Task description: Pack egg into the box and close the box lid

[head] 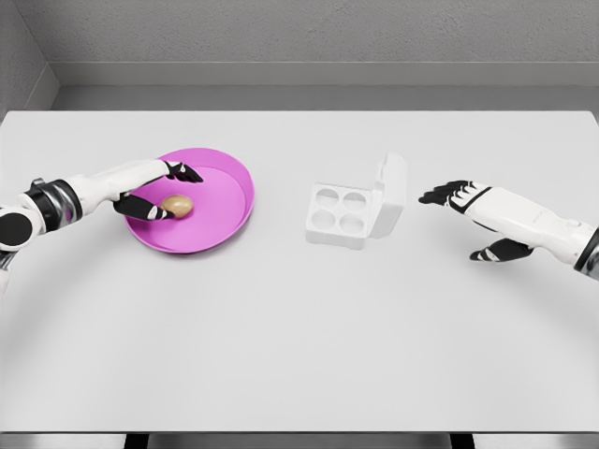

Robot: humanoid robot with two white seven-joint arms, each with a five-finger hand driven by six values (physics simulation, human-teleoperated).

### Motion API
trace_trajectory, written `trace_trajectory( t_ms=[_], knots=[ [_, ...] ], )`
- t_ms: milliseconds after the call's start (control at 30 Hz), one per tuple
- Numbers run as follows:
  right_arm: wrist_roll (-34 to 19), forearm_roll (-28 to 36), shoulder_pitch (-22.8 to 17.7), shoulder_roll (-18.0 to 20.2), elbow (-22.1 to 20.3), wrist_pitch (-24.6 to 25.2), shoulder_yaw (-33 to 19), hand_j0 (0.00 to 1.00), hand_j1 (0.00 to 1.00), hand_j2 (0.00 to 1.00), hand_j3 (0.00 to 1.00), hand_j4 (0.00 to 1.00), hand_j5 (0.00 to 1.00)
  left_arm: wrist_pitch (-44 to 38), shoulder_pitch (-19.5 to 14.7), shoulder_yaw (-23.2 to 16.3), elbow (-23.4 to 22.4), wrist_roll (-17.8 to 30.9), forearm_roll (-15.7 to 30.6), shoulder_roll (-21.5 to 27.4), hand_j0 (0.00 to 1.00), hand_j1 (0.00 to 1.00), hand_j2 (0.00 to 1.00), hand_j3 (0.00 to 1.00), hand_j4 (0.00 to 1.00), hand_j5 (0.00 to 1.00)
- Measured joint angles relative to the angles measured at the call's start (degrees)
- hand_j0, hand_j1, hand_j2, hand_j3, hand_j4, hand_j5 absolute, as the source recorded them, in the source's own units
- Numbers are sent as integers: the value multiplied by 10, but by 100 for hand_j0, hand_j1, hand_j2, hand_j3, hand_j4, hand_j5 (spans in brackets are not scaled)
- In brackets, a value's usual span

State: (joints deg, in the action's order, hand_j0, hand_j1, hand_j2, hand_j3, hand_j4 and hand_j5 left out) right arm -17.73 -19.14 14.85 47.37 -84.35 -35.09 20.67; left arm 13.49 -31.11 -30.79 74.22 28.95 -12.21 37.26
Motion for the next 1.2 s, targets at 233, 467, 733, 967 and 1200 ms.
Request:
trace_trajectory(
  t_ms=[233,467,733,967,1200],
  knots=[
    [0,0,0,-1,0,0,0,100,100,100,100,100,100,0,13,0,10,-2,-6,-2,75,75,75,75,75,75],
    [0,0,0,-1,0,0,0,100,100,100,100,100,100,1,17,0,13,-2,-6,0,75,75,75,75,75,75],
    [0,0,0,-1,0,0,0,100,100,100,100,100,100,0,18,2,9,-2,-9,-1,74,74,74,74,74,74],
    [0,0,0,-1,0,0,0,100,100,100,100,100,100,0,18,2,6,-3,-11,-3,73,73,73,73,73,73],
    [0,0,0,-1,0,0,0,100,100,100,100,100,100,0,19,1,5,-3,-12,-4,70,70,70,70,70,70]
  ],
)
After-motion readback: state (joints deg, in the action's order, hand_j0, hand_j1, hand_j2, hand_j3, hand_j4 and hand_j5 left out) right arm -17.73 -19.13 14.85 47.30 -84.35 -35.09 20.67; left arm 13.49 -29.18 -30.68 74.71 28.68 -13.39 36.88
